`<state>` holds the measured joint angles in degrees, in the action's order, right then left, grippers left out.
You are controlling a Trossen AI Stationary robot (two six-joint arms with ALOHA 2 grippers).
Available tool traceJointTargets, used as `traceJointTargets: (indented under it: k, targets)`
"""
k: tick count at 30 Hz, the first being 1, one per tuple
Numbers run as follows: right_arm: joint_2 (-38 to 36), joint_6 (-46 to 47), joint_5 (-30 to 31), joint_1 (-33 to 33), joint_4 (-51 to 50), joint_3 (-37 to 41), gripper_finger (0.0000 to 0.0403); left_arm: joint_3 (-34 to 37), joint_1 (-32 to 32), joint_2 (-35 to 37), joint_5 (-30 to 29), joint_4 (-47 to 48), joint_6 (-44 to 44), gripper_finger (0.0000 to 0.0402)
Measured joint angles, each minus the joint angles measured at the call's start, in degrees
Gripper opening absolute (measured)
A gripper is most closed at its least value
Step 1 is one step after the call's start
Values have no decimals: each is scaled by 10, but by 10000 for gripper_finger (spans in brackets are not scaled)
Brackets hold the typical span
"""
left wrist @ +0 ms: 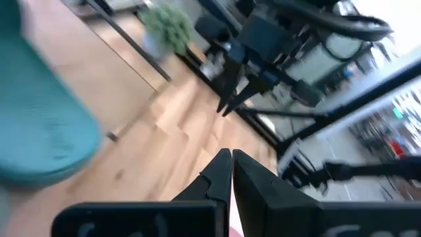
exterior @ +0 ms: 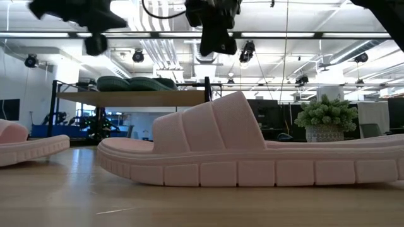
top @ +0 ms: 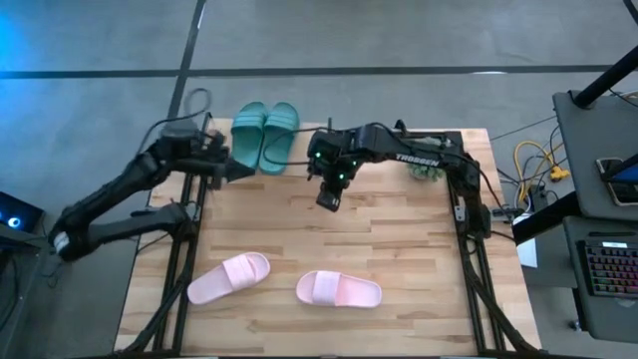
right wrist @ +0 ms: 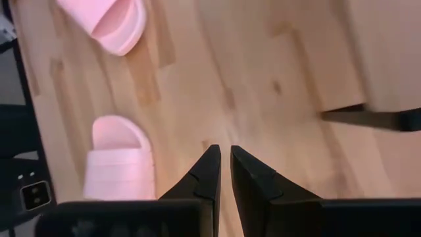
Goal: Pick and place slides into the shelf
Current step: Adjust the shelf
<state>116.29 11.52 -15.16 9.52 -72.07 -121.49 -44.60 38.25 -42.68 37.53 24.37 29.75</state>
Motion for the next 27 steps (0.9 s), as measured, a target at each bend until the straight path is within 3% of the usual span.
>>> traceJointTargets:
  k: [5,12,18,27]
  targets:
    - [-8,5,0,-35,-14,5,28,2,-99,-41,-52,-23,1,0]
    - [-49,20,-1,-76,-8,75,28,1,-220,-48,-221,39,38,0]
    - [-148,79,-1,-91,56,254,28,1,-302,7,-297,108,120,0]
    - [-331,296,4,-115,362,567,28,69,-473,55,-384,142,355,0]
